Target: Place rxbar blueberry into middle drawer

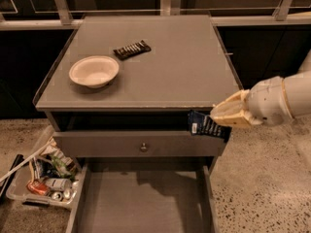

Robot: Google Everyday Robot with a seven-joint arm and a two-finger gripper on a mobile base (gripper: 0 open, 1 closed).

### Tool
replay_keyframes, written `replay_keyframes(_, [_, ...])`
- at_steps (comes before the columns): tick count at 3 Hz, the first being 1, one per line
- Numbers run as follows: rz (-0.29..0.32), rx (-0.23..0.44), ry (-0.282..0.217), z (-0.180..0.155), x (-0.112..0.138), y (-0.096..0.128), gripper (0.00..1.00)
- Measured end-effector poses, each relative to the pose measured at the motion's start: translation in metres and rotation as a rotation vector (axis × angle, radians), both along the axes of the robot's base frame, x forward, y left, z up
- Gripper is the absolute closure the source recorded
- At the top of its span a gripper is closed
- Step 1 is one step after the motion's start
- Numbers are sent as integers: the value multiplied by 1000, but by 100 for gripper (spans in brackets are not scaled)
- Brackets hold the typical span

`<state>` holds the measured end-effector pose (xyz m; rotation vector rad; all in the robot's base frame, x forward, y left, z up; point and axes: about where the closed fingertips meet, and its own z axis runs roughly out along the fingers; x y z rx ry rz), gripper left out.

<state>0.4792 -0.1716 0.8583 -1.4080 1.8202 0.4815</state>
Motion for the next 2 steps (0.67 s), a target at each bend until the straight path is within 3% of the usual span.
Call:
replay_keyframes(1, [-2,-20,84,-48,-45,10,100])
replay_keyframes(2, [-4,-26,85,-50,-44,11,100])
